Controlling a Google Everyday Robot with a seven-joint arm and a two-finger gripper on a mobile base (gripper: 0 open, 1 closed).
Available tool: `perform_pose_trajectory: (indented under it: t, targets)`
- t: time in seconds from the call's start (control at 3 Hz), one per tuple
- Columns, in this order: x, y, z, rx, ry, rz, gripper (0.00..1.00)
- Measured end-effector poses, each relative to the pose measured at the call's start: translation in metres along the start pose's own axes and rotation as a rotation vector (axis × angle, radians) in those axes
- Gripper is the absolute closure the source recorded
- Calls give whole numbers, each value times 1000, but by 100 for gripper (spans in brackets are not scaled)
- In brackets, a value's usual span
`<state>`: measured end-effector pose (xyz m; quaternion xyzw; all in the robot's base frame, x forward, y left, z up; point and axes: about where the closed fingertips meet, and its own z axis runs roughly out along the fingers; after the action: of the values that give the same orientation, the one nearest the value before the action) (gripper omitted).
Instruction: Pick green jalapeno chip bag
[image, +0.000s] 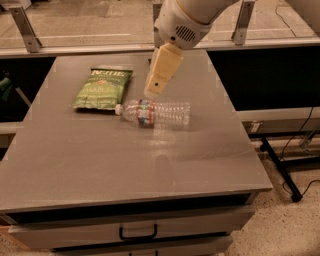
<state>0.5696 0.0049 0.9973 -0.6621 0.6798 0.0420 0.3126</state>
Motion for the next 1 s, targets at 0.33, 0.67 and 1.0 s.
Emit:
perform_pose_trajectory:
  t: [0.33, 0.67, 1.0]
  targets:
    - [-4, -8, 17, 8, -28, 22, 0]
    - [-18, -28, 61, 34, -76, 77, 0]
    - [-40, -50, 108, 40, -133, 116, 0]
